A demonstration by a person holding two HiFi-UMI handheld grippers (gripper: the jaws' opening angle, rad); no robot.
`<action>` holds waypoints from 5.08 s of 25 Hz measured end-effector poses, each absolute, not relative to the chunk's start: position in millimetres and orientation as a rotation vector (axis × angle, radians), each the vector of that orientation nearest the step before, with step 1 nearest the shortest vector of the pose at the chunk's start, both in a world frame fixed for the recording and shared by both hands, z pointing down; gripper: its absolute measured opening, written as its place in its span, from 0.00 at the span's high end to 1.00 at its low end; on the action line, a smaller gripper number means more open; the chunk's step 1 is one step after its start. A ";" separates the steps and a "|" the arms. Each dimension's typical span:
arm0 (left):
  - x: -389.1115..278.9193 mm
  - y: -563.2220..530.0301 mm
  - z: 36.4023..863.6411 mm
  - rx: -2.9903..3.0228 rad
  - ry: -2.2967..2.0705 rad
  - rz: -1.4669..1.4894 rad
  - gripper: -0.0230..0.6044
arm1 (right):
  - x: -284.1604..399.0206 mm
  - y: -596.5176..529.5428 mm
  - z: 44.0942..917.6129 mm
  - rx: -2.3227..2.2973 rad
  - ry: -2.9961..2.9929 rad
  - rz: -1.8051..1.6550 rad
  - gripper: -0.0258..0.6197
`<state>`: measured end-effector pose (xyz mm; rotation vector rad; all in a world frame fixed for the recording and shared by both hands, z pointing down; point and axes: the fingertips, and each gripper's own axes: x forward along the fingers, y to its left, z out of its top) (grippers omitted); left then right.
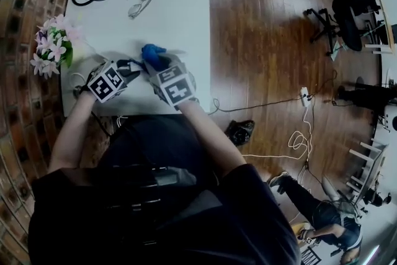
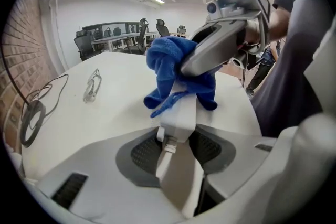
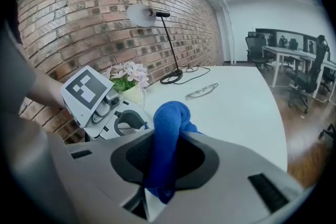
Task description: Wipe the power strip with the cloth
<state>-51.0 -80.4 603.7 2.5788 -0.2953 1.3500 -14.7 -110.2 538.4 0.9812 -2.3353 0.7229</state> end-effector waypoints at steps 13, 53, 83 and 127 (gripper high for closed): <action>-58.2 -88.3 613.8 2.520 -0.367 1.385 0.67 | 29.8 -113.1 537.8 1.000 -2.366 0.711 0.83; -54.1 -87.5 616.4 2.364 -0.401 1.550 0.67 | 119.3 -119.0 547.9 1.160 -2.303 0.848 0.82; -54.2 -89.6 612.0 2.354 -0.366 1.633 0.67 | 101.1 -118.0 544.7 1.327 -2.059 0.725 0.82; -48.9 -80.3 605.8 2.518 -0.265 1.428 0.68 | -9.1 -104.6 544.7 1.177 -2.116 0.658 0.82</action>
